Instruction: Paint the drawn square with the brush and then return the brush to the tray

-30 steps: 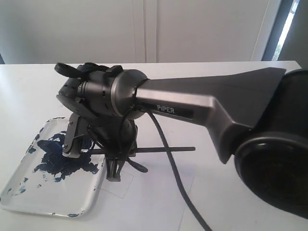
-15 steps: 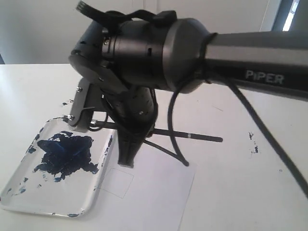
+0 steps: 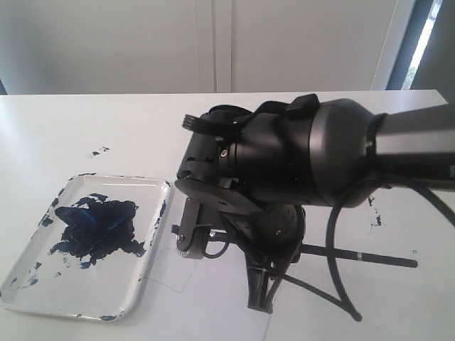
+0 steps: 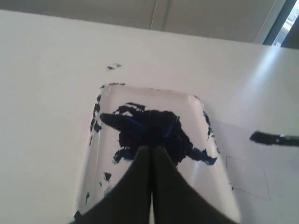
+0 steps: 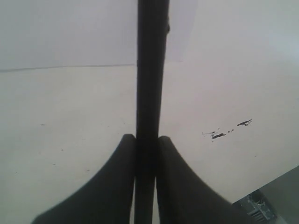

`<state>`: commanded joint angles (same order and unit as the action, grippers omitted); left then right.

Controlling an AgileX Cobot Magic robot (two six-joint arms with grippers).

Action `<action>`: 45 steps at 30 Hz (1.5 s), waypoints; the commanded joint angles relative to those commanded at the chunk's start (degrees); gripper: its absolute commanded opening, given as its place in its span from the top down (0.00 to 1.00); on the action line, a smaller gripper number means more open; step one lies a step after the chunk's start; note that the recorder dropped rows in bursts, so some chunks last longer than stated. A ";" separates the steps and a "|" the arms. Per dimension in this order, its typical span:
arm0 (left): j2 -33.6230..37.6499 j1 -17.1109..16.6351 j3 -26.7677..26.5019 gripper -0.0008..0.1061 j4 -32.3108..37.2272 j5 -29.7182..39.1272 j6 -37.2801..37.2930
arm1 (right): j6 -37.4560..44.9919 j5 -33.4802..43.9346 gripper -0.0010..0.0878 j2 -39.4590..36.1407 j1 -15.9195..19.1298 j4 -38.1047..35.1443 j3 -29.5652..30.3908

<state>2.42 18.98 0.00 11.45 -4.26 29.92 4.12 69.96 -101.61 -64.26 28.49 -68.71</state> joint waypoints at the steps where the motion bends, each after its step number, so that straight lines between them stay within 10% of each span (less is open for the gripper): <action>1: 0.00 0.00 0.00 0.96 0.00 -3.09 0.11 | 0.00 0.00 0.99 0.00 0.00 0.00 0.11; 16: 0.00 0.00 0.00 0.96 2.12 -14.58 14.12 | 0.14 0.00 0.99 0.00 0.00 0.00 0.09; 26: 5.96 0.00 -3.21 0.96 52.59 -25.55 47.41 | 0.14 0.00 0.99 0.00 0.00 0.50 0.09; 45: 41.03 0.00 -9.79 0.96 57.00 -24.50 57.70 | 0.14 0.00 0.99 0.00 0.00 4.91 0.09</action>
<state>43.44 18.98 -9.79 68.44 -28.76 87.62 4.27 69.96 -101.61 -64.26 33.41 -68.62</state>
